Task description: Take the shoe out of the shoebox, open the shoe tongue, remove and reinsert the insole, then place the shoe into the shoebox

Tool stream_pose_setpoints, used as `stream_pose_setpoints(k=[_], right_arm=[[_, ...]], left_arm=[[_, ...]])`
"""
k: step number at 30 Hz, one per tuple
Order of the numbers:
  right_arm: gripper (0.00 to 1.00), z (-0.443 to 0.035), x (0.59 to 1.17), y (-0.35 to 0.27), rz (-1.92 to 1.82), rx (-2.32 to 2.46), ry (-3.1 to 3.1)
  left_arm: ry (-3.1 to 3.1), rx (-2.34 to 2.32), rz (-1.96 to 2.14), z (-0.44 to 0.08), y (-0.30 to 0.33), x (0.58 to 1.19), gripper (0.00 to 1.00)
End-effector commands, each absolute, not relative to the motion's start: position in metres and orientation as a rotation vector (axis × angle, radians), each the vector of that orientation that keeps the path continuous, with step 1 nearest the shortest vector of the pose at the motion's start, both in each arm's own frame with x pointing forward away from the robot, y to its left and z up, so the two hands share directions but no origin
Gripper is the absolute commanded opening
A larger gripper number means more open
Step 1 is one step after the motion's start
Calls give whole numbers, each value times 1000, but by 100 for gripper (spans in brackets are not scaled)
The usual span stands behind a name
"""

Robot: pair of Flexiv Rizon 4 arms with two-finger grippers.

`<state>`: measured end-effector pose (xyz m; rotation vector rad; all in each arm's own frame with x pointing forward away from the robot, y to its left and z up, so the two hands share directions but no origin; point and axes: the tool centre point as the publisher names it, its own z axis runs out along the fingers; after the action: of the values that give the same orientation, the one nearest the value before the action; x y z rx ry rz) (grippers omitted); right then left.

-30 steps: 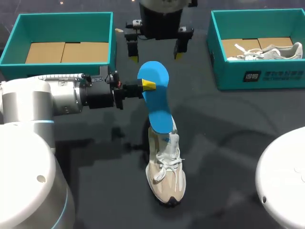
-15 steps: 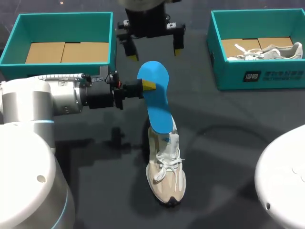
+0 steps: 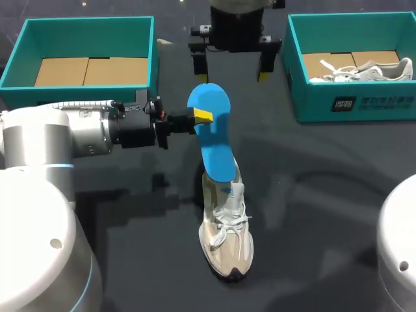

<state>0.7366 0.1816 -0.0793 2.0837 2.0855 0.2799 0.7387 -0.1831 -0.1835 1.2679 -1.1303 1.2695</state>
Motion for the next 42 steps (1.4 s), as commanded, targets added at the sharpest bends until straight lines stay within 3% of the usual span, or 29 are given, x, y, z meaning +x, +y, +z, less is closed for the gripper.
stream_pose_setpoints(k=[1,42], right_arm=[[100,-84,738,165,691,2182,2266],[100,-126,734,109,1601,2438,2250]], left_arm=[[-1133,1269,1266,-183,-183,738,0],[-1133,1269,1266,-183,-183,738,0]])
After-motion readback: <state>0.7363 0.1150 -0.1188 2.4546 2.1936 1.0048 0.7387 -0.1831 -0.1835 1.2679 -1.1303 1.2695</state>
